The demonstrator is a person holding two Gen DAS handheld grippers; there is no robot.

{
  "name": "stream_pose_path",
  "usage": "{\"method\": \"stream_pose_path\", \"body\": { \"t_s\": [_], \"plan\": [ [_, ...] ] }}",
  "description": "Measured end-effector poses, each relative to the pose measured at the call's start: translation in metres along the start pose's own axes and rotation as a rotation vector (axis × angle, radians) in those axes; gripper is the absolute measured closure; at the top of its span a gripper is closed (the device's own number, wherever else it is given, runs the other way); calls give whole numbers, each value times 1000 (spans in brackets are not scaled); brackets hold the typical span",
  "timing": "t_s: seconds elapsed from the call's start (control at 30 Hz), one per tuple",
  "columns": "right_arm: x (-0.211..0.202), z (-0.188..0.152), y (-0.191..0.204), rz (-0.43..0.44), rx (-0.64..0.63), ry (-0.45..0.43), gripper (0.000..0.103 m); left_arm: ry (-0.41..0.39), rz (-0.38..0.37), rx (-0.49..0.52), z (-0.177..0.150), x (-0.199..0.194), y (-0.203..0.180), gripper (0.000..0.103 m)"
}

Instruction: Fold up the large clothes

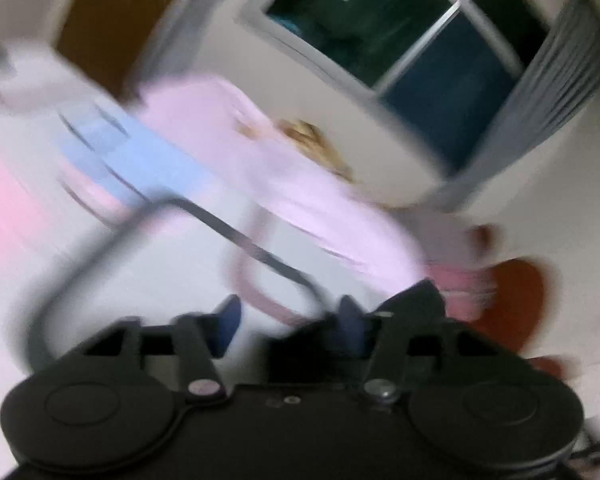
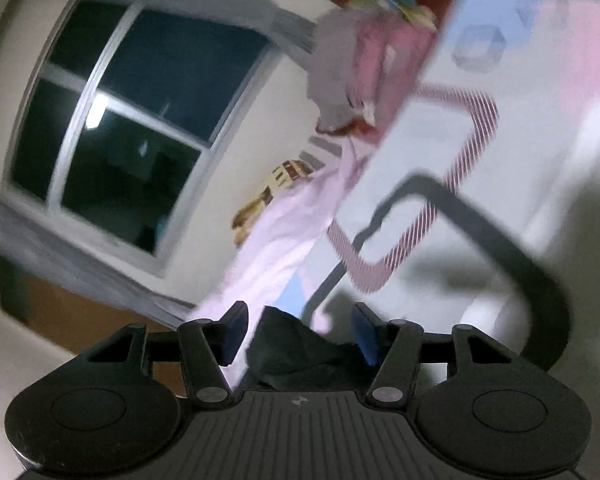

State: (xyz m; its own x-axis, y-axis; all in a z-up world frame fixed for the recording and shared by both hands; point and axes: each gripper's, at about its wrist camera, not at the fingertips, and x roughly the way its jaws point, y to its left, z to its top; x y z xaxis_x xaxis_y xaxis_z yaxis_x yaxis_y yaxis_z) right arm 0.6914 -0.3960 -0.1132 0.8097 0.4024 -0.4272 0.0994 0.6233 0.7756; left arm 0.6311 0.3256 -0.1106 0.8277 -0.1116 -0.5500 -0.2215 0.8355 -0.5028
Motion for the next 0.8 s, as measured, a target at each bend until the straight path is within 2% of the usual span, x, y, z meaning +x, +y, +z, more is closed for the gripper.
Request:
{"method": "stream_pose_path", "body": {
  "t_s": [0.07,0.17,0.33,0.4,0.43,0.5,0.57,0.67,0.8],
  "plan": [
    [5,-8,22,-68,-133,10,46,13,35,78,0,-3,-9,50],
    [25,-31,56,-108,-304,34,46,13,24,245,-15,-2,-48,51],
    [71,-85,116,-100,-624,101,46,51,-31,463,-50,30,-119,51],
    [86,-105,130,-87,-739,121,46,64,3,545,-62,46,-137,50],
    [96,-113,133,-113,-784,126,46,69,34,567,-65,56,-136,50],
    [119,-122,121,-212,-818,133,46,109,84,534,-67,73,-122,47],
    [137,-127,93,-260,-826,136,46,131,66,444,-67,84,-98,46],
    [146,-125,59,-193,-688,141,46,127,49,381,-74,94,-76,43],
    [154,-128,46,-164,-648,97,47,100,49,334,-79,105,-63,42]
  ]
}}
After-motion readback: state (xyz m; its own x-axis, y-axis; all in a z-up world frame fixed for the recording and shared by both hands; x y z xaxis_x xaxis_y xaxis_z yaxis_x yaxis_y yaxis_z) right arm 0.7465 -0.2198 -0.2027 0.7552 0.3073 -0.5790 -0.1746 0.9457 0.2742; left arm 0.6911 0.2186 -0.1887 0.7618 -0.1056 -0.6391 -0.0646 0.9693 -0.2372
